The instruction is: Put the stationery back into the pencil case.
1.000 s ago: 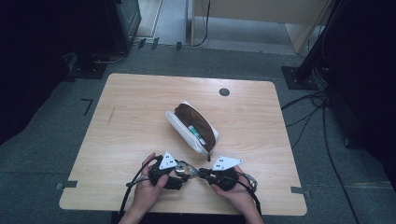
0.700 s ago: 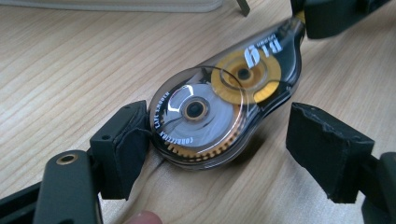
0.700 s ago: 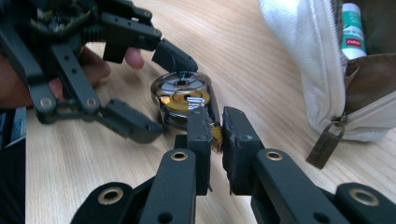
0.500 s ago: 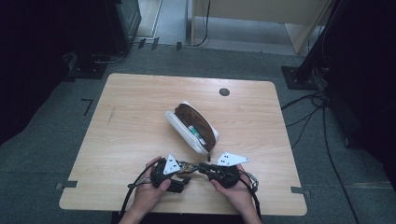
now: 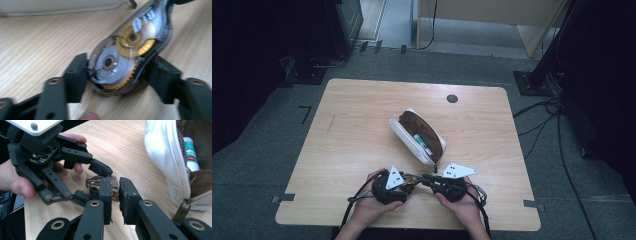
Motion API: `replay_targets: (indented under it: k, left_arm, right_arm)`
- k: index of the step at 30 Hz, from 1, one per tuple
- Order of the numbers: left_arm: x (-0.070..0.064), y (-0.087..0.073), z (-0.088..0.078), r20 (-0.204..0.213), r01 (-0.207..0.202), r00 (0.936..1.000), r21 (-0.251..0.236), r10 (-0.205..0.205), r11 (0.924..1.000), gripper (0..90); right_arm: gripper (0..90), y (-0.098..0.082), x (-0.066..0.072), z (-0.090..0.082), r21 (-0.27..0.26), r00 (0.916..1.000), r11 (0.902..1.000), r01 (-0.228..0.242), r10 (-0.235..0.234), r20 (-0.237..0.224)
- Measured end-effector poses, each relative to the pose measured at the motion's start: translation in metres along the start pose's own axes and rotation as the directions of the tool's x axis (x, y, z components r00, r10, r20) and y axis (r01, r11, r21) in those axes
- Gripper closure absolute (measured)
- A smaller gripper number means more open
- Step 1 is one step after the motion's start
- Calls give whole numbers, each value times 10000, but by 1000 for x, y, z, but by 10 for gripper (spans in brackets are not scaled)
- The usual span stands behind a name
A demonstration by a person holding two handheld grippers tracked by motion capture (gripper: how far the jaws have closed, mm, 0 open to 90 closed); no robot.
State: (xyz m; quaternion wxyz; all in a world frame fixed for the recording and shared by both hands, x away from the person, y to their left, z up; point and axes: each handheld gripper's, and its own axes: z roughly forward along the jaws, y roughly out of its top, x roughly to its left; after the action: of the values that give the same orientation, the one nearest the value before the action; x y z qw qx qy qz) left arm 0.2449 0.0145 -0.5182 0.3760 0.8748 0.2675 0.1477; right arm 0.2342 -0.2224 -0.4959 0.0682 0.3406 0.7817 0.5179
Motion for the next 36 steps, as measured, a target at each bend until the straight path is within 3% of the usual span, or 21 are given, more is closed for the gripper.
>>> replay_targets:
  k: [1, 3, 8, 11, 16, 18, 23, 26, 27, 28, 31, 33, 36]
  left_arm:
    - [0, 0, 0, 0, 0, 10000, 0, 0, 10000, 432]
    - [1, 0, 0, -20, 17, 10000, -17, -17, 10000, 443]
    - [-3, 0, -2, -58, -552, 9985, -65, 551, 9985, 558]
    - [-4, 0, -2, 51, -669, 9977, -118, 670, 9977, 639]
    - [-2, -1, -2, 523, -747, 9958, -160, 754, 9971, 663]
    - [0, -1, -2, 1092, -664, 9917, -173, 679, 9976, 678]
    - [2, -1, -2, 1591, -683, 9848, -135, 696, 9976, 698]
    - [4, -2, -2, 1998, -645, 9776, -146, 661, 9978, 707]
    - [3, -2, -3, 2335, -768, 9691, -203, 795, 9968, 714]
    - [3, -2, -3, 2335, -768, 9691, -203, 795, 9968, 721]
    - [1, -3, -4, 2507, -1124, 9612, -249, 1150, 9934, 732]
    - [1, -3, -3, 2540, -1062, 9610, -257, 1092, 9940, 729]
    - [4, -2, -3, 2415, -821, 9667, -190, 842, 9964, 657]
  right_arm:
    - [806, 0, 1, 0, -14, 10000, 10000, 22, -22, 27]
    - [803, 0, 1, -1, -2, 10000, 10000, 40, -40, 54]
    - [739, 1, 0, -1, -137, 9998, 9999, 3, -5, -173]
    - [724, 1, -1, -2, -146, 9997, 9998, 101, -104, -211]
    - [711, 1, -4, -3, -201, 9991, 9998, 55, -63, -422]
    - [688, 2, -3, -2, -130, 9981, 9999, 104, -112, -611]
    - [672, 2, -1, -1, -147, 9965, 9994, 319, -329, -766]
    - [657, 1, 0, 0, -162, 9947, 9986, 508, -521, -882]
    - [643, 1, 0, 1, -121, 9929, 9974, 708, -716, -950]
    - [643, 1, 0, 1, -121, 9929, 9974, 708, -716, -950]
    - [617, 0, 3, 4, 8, 9887, 9950, 1003, -995, -1121]
    - [629, 0, 3, 4, -82, 9877, 9951, 982, -985, -1215]
    - [680, -1, 4, 4, -44, 9831, 9930, 1177, -1171, -1407]
